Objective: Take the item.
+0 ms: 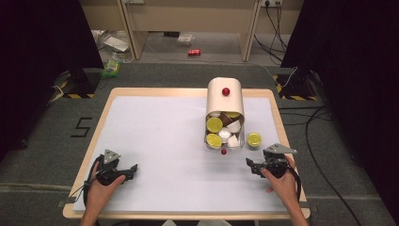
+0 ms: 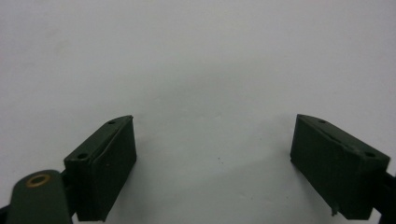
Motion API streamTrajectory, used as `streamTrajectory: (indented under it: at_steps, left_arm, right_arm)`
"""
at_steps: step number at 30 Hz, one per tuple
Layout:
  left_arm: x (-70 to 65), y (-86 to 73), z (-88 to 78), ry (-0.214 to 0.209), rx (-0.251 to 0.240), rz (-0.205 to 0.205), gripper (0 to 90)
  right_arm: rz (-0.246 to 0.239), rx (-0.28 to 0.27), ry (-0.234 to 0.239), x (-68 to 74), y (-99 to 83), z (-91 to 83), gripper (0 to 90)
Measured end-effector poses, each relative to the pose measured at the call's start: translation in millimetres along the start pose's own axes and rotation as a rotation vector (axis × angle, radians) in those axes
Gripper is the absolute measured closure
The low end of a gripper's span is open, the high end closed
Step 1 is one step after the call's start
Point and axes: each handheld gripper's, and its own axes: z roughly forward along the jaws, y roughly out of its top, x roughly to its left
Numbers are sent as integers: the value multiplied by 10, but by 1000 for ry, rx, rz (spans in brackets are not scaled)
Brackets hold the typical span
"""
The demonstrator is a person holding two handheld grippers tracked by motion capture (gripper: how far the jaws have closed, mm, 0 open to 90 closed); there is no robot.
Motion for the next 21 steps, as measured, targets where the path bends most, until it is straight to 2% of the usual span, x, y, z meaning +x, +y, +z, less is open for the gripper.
streamTrajectory:
  at_steps: [21]
  left_arm:
    - [-3, 0, 1, 1, -2, -2, 136]
  right_arm:
    - [-31, 24, 3, 125, -273, -169, 178]
